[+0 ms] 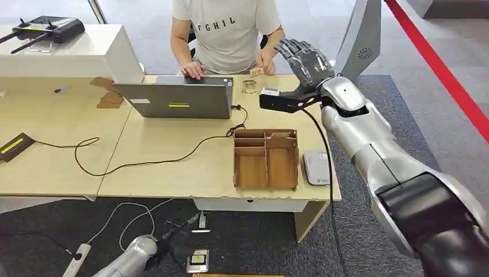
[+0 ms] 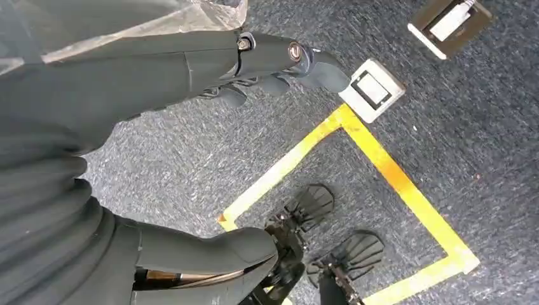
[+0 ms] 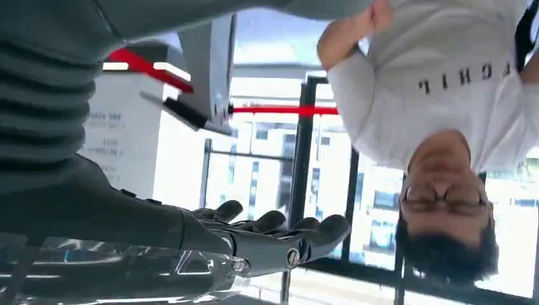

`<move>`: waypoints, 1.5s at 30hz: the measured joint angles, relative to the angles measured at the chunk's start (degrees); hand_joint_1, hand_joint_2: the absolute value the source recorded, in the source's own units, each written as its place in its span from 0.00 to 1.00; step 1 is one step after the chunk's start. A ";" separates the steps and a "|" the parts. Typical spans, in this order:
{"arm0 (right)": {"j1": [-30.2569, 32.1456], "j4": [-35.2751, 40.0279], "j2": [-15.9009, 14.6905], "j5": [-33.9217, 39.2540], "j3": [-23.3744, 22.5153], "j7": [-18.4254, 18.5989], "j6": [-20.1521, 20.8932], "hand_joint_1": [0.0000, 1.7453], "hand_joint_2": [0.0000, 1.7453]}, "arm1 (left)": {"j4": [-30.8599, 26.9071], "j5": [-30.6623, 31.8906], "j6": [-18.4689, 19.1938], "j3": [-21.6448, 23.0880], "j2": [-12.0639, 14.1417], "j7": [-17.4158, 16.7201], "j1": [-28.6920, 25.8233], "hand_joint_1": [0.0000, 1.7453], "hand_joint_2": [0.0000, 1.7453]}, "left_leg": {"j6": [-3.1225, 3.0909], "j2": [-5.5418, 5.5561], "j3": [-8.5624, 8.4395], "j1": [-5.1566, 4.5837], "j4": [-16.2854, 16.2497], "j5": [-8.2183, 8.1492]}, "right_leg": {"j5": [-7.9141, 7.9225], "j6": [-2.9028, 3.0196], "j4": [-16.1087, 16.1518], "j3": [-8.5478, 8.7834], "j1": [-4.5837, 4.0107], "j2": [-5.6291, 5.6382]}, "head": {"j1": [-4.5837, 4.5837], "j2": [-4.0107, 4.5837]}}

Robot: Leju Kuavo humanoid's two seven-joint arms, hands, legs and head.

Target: Pass the card to the sensor for recognition and then transmit it.

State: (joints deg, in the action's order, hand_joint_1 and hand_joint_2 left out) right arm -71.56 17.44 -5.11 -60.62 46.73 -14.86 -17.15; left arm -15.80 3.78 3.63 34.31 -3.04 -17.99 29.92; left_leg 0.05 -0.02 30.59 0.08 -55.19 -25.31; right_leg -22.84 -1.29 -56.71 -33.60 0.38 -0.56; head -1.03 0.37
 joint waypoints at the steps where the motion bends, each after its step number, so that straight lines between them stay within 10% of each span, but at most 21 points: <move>1: -1.25 -0.04 -0.28 -1.73 0.07 0.00 -0.48 0.00 0.00 | 0.07 -0.05 0.02 0.02 0.04 0.04 0.00 0.00 1.00 | 0.00 0.00 0.01 0.00 0.00 0.00 | 0.00 0.00 0.00 -0.02 0.00 0.00 | 0.09 0.00; 6: -8.40 -0.50 -1.80 -9.91 0.94 3.16 -2.39 0.00 0.00 | 0.11 -0.40 0.07 0.13 0.48 0.74 -0.10 0.00 1.00 | 0.00 0.01 0.03 -0.01 0.00 0.00 | 0.00 0.00 0.00 -0.04 0.00 0.00 | 0.02 0.00; 11: -14.72 -0.63 -3.30 -7.28 0.37 9.94 -20.28 0.00 0.00 | 0.11 1.22 -1.31 0.74 0.79 2.47 -0.32 0.00 1.00 | 0.00 0.02 0.07 0.02 -0.02 0.00 | -0.01 -0.01 -0.02 -0.01 -0.01 -0.03 | 0.09 0.00; 15: -15.38 2.43 -1.68 -4.20 -14.36 -5.95 -22.56 0.00 0.00 | 0.24 -1.93 -1.33 0.72 1.05 -0.31 -0.80 0.00 1.00 | -0.02 -0.23 0.00 -0.06 -0.03 -0.03 | 0.05 0.01 -0.03 -0.05 0.06 0.17 | 0.13 0.00; 18: -16.17 2.14 -0.44 -5.74 -33.42 -6.32 -22.19 0.00 0.00 | 0.24 -1.75 -0.96 0.74 0.85 -0.46 -0.94 0.00 1.00 | -0.08 0.49 0.17 0.10 -0.16 0.05 | -0.11 -0.12 0.02 0.14 -0.16 -0.62 | -0.07 0.00; 23: -13.77 1.40 1.33 -21.02 -46.93 -7.30 -9.80 0.00 0.00 | 0.24 -0.61 -1.20 0.77 0.70 0.42 -0.60 0.00 1.00 | -0.13 -0.32 0.06 0.06 -0.11 0.02 | 0.18 -0.13 0.00 0.03 0.04 0.19 | -0.02 0.00; 28: -8.84 1.16 3.63 -24.88 -51.12 -10.27 3.07 0.00 0.00 | 0.22 -1.38 -1.22 0.77 0.59 0.48 -0.69 0.00 1.00 | -0.16 -0.37 0.04 0.06 -0.13 0.07 | 0.21 -0.13 0.02 0.02 0.00 0.22 | -0.02 0.00; 33: -3.05 4.58 4.02 -11.94 -49.71 -9.45 14.57 0.00 0.00 | 0.24 -2.87 -1.20 0.74 1.73 0.74 -1.48 0.00 1.00 | -0.14 -0.15 0.07 0.08 -0.14 0.09 | 0.18 -0.12 0.02 -0.01 -0.10 0.07 | -0.02 0.00; 39: 3.72 16.33 -1.33 13.35 -40.51 0.51 23.99 0.00 0.00 | 0.26 -4.68 -1.20 0.46 3.95 1.20 -2.71 0.00 1.00 | -0.19 -0.21 0.15 0.04 -0.14 0.04 | 0.17 -0.14 0.04 -0.12 0.02 0.12 | -0.04 0.00; 40: 4.99 18.83 -2.65 16.40 -38.11 2.63 25.31 0.00 1.00 | 0.26 -5.12 -1.22 0.39 4.35 1.22 -2.91 0.00 1.00 | -0.19 -0.23 0.16 0.05 -0.14 0.04 | 0.17 -0.14 0.05 -0.11 0.01 0.12 | -0.07 0.00; 45: 9.76 30.96 -8.73 26.31 -28.73 11.42 33.36 0.00 1.00 | 0.26 -6.28 -1.22 -0.61 6.19 1.14 -3.89 0.00 1.00 | -0.19 -0.35 0.16 -0.03 -0.14 0.04 | 0.18 -0.14 0.07 -0.15 0.02 0.21 | -0.04 0.00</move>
State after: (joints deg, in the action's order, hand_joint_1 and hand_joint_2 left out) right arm -61.80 48.40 -13.84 -34.31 17.99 -3.45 16.20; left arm -15.54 -2.49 2.40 33.70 3.15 -16.85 26.03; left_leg -0.15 -0.37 30.75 0.05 -55.32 -25.28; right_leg -22.66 -1.43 -56.64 -33.75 0.40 -0.35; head -1.07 0.37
